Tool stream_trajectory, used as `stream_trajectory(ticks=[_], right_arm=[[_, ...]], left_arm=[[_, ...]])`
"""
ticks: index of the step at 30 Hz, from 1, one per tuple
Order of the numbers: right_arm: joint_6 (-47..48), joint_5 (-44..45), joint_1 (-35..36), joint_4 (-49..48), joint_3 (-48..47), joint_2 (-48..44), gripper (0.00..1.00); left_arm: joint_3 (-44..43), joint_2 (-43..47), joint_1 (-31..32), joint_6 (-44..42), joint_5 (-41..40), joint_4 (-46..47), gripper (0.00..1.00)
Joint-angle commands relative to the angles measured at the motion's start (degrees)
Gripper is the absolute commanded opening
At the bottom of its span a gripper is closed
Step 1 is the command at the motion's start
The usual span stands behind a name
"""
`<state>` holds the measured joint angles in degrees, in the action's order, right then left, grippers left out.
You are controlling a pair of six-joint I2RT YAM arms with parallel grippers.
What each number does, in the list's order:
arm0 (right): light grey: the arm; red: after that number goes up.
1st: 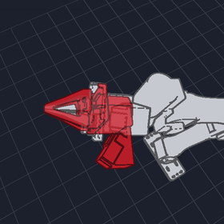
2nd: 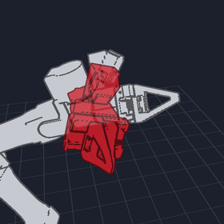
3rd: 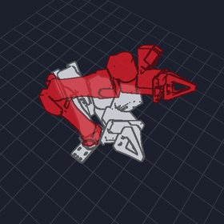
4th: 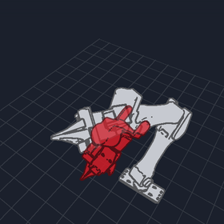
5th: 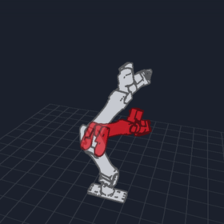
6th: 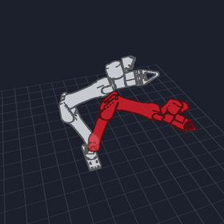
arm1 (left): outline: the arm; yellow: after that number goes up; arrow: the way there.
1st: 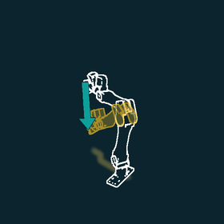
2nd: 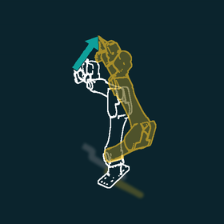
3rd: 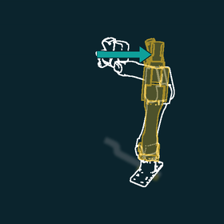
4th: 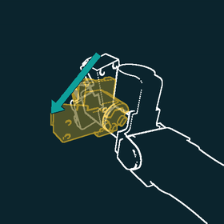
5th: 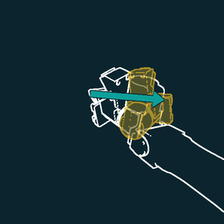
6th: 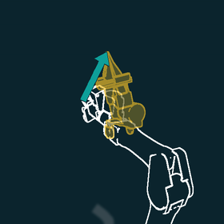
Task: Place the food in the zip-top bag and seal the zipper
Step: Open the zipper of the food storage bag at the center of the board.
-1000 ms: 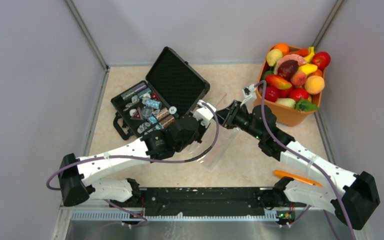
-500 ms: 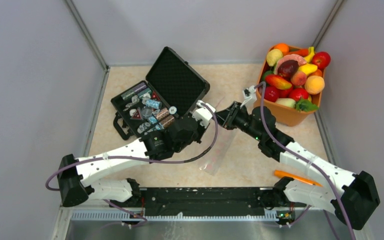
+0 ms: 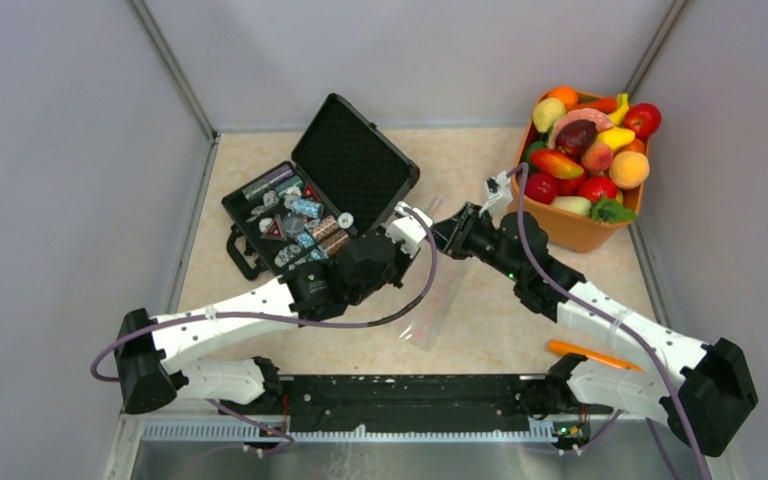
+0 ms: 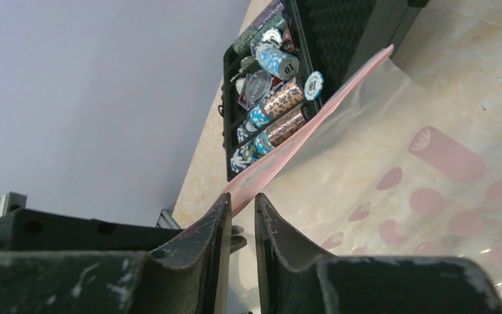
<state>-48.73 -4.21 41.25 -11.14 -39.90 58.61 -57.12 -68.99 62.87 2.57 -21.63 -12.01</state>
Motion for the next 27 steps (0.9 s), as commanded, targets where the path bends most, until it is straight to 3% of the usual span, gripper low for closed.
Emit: stream_trajectory(ticks=[1,8,15,27], right_arm=[[-0.29,1.85,0.40,4.12,-4.38,2.63,0.19],[-1.73,-0.60,0.41,1.82,-4.68,4.50,0.19],[-2.38,-0.83,0.43,-0.31,-5.05,2.36,0.26],[-5.82,0.09,0.41,2.21,-6.67,6.14,0.26]], left_arm=[[-0.68,0.92,0.95,-1.61,-0.84,2.69,0.00],[-1.79,-1.23,1.85,-3.51,-2.21,1.92,0.00],[-1.85,-1.54,2.08,-3.53,-2.94,1.14,0.00],[-2.20,-1.12,2.49,-6.14,-1.78,1.11,0.00]])
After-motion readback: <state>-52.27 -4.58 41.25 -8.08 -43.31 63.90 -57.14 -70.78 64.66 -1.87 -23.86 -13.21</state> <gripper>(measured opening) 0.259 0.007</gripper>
